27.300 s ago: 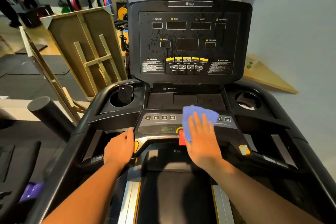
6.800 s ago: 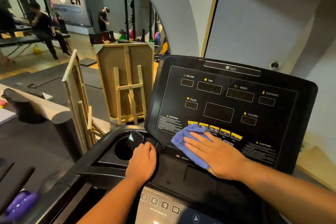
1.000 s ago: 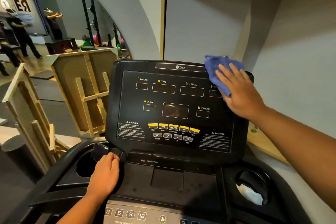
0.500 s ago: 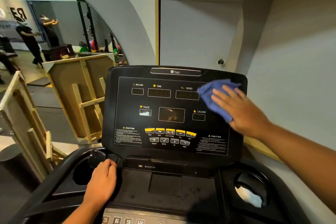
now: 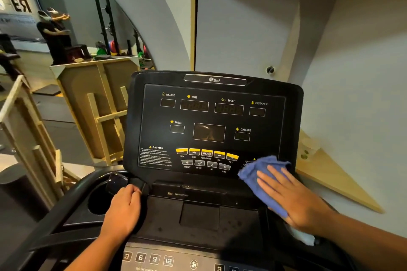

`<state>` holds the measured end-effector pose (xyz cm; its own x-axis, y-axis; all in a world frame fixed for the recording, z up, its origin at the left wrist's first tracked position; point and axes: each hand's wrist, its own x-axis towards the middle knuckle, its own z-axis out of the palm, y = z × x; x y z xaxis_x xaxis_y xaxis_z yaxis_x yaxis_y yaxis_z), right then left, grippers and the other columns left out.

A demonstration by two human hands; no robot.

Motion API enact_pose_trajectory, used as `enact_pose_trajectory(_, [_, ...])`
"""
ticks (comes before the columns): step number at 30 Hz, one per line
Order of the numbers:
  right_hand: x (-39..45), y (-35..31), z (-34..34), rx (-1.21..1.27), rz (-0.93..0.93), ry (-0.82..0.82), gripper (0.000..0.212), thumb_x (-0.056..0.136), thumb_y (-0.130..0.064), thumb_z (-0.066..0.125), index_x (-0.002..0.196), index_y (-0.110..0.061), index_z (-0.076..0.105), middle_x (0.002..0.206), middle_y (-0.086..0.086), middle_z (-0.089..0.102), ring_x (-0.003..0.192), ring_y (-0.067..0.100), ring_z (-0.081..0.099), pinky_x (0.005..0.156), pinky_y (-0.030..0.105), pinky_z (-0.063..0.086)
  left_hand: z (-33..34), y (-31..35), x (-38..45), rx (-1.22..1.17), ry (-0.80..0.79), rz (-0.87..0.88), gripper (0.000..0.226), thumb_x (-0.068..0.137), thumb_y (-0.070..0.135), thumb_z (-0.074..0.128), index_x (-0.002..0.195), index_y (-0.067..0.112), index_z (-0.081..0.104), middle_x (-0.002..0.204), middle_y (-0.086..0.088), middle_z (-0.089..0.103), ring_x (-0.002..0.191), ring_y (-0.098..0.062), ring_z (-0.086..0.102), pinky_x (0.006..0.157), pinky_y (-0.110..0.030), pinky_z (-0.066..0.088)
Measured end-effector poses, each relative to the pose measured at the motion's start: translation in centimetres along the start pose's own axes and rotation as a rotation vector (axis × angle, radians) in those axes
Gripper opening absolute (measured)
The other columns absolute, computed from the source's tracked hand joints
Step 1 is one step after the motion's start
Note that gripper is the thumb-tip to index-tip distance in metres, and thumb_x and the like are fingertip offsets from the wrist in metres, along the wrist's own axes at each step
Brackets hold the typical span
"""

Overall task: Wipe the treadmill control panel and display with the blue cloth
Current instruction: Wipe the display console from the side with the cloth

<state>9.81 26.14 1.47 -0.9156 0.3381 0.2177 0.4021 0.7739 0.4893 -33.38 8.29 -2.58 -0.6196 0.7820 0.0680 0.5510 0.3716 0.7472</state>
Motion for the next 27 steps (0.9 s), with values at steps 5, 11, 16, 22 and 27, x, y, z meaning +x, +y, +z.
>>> enact_pose_trajectory(5, [0.0, 0.7, -1.0, 0.072, -0.100, -0.058, 0.057, 0.105, -0.042, 0.026, 0.157, -0.018, 0.027, 0.165, 0.003, 0.023, 0.154, 0.028, 0.013, 0.120, 0.047, 0.014, -0.1, 0.2, -0.1, 0.016, 0.001, 0.011, 0.026, 0.104, 0.020, 0.041, 0.085, 0.023, 0.058, 0.091, 0.003, 0.060, 0.087, -0.011, 0.055, 0.079, -0.037, 0.039])
enact_pose_trajectory(11, [5.3, 0.5, -2.0, 0.127, -0.230, -0.159, 0.058, 0.106, -0.047, 0.030, 0.159, -0.028, 0.018, 0.167, -0.004, 0.011, 0.155, 0.020, 0.001, 0.121, 0.043, 0.008, 0.0, 0.4, -0.1, 0.029, -0.009, 0.000, 0.025, 0.104, 0.021, 0.040, 0.087, 0.024, 0.058, 0.093, 0.004, 0.059, 0.089, -0.012, 0.055, 0.079, -0.038, 0.039])
enact_pose_trajectory(16, [11.8, -3.1, -2.2, 0.152, -0.316, -0.105, 0.060, 0.106, -0.046, 0.033, 0.159, -0.023, 0.017, 0.168, 0.001, 0.005, 0.155, 0.025, -0.007, 0.126, 0.047, 0.004, 0.0, 0.4, -0.2, 0.013, -0.009, 0.001, 0.026, 0.104, 0.021, 0.039, 0.086, 0.023, 0.058, 0.093, 0.002, 0.060, 0.088, -0.011, 0.055, 0.079, -0.036, 0.038])
enact_pose_trajectory(22, [20.3, -9.1, -2.3, 0.218, -0.322, -0.008, 0.057, 0.103, -0.041, 0.042, 0.155, -0.019, 0.033, 0.165, 0.002, 0.022, 0.155, 0.027, 0.004, 0.125, 0.050, 0.007, 0.1, 0.0, 0.1, 0.005, 0.007, -0.002, 0.026, 0.103, 0.020, 0.040, 0.084, 0.025, 0.057, 0.091, 0.001, 0.060, 0.088, -0.015, 0.057, 0.081, -0.039, 0.041])
enact_pose_trajectory(27, [18.4, -8.3, -2.2, 0.258, -0.276, 0.005, 0.058, 0.103, -0.036, 0.044, 0.156, -0.019, 0.031, 0.165, 0.000, 0.022, 0.155, 0.023, 0.004, 0.126, 0.044, 0.002, 0.1, -0.4, 0.3, 0.018, 0.003, -0.005, 0.025, 0.103, 0.022, 0.040, 0.085, 0.024, 0.057, 0.092, 0.001, 0.060, 0.089, -0.017, 0.057, 0.083, -0.041, 0.042])
